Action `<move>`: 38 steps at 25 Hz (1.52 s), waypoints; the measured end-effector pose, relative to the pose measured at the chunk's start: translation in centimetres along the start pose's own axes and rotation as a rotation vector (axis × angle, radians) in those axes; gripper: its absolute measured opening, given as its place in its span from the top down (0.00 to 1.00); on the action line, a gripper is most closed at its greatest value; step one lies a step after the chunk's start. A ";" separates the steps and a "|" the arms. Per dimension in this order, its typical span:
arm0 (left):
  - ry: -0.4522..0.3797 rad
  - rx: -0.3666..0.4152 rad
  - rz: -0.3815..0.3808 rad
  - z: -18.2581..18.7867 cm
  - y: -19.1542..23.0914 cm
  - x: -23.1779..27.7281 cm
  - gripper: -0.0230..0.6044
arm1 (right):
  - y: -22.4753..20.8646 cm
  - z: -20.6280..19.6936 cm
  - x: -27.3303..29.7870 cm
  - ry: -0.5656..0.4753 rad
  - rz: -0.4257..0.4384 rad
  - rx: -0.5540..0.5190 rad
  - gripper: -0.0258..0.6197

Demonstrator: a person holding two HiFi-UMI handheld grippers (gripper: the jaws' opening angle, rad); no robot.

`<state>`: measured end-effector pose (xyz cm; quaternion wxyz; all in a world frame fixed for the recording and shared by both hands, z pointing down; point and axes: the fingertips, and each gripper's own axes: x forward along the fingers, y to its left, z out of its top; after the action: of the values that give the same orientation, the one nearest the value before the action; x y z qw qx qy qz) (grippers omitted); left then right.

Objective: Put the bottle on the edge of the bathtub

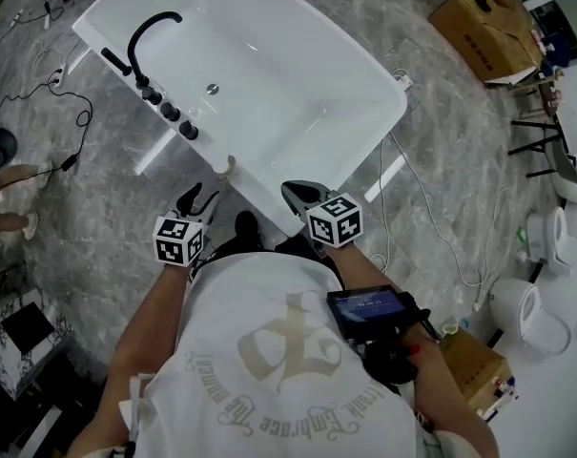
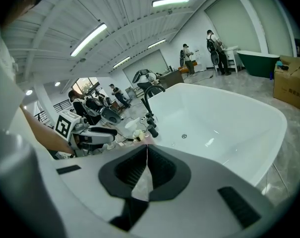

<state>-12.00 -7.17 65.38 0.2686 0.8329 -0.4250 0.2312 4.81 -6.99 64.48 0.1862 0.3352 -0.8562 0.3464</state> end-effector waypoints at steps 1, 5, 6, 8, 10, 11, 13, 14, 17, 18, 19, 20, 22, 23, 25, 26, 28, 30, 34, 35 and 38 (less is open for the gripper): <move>-0.007 -0.002 0.000 0.1 0.0 -0.2 0.65 | 0.1 0.1 0.0 -0.003 0.000 -0.004 0.95; -0.029 -0.005 0.002 0.3 0.0 -1.2 0.67 | 0.6 0.4 0.4 -0.018 -0.001 -0.014 0.95; -0.030 -0.006 0.000 0.2 0.0 -1.5 0.67 | 0.8 0.4 0.4 -0.021 -0.001 -0.014 0.95; -0.031 -0.007 -0.005 0.1 -0.3 -2.0 0.68 | 1.2 0.5 0.3 -0.026 -0.002 -0.015 0.95; -0.037 -0.008 -0.013 0.2 -0.3 -2.3 0.69 | 1.4 0.8 0.3 -0.032 -0.007 -0.018 0.95; -0.040 -0.009 -0.017 0.3 -0.1 -2.5 0.70 | 1.5 1.1 0.5 -0.035 -0.010 -0.020 0.95; -0.046 -0.007 -0.013 0.4 0.9 -3.2 0.71 | 2.2 1.5 1.5 -0.039 -0.003 -0.027 0.95; -0.050 -0.007 -0.005 0.5 1.4 -3.7 0.73 | 2.6 1.7 2.0 -0.040 0.006 -0.033 0.95; -0.065 -0.010 0.001 0.4 1.2 -4.2 0.77 | 3.3 2.0 1.9 -0.041 0.027 -0.063 0.95; -0.072 -0.012 -0.002 0.5 1.0 -4.2 0.79 | 3.4 2.1 1.7 -0.043 0.030 -0.074 0.95; -0.078 -0.014 -0.005 0.6 0.9 -4.2 0.81 | 3.5 2.3 1.6 -0.045 0.033 -0.084 0.95; -0.086 -0.017 -0.008 0.8 0.9 -4.4 0.83 | 3.7 2.6 1.6 -0.047 0.036 -0.093 0.95; -0.100 -0.023 -0.013 1.1 0.9 -4.7 0.86 | 4.1 3.1 1.6 -0.054 0.042 -0.107 0.95; -0.106 -0.023 -0.016 1.3 0.8 -4.8 0.87 | 4.3 3.4 1.6 -0.059 0.044 -0.111 0.95; -0.118 -0.019 -0.024 1.7 0.5 -4.9 0.89 | 4.5 3.8 1.4 -0.072 0.047 -0.118 0.95; -0.124 -0.016 -0.028 1.9 0.3 -5.0 0.90 | 4.6 4.1 1.2 -0.079 0.047 -0.121 0.95; -0.133 -0.009 -0.037 2.4 0.0 -5.1 0.91 | 4.7 4.5 1.0 -0.092 0.045 -0.127 0.95; -0.139 -0.004 -0.044 2.9 -0.2 -5.1 0.91 | 4.8 4.9 0.8 -0.101 0.042 -0.138 0.95; -0.145 0.004 -0.050 3.6 -0.4 -5.1 0.92 | 5.2 5.5 0.7 -0.118 0.046 -0.157 0.95; -0.148 0.005 -0.052 3.7 -0.5 -5.2 0.92 | 5.3 5.7 0.7 -0.125 0.049 -0.160 0.95; -0.159 0.008 -0.060 4.3 -0.6 -5.3 0.92 | 5.6 6.2 0.4 -0.149 0.057 -0.162 0.95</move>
<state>-13.65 -6.54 58.81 0.2378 0.8619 -0.4190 0.1580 0.02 -8.61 57.80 0.1384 0.3193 -0.9020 0.2554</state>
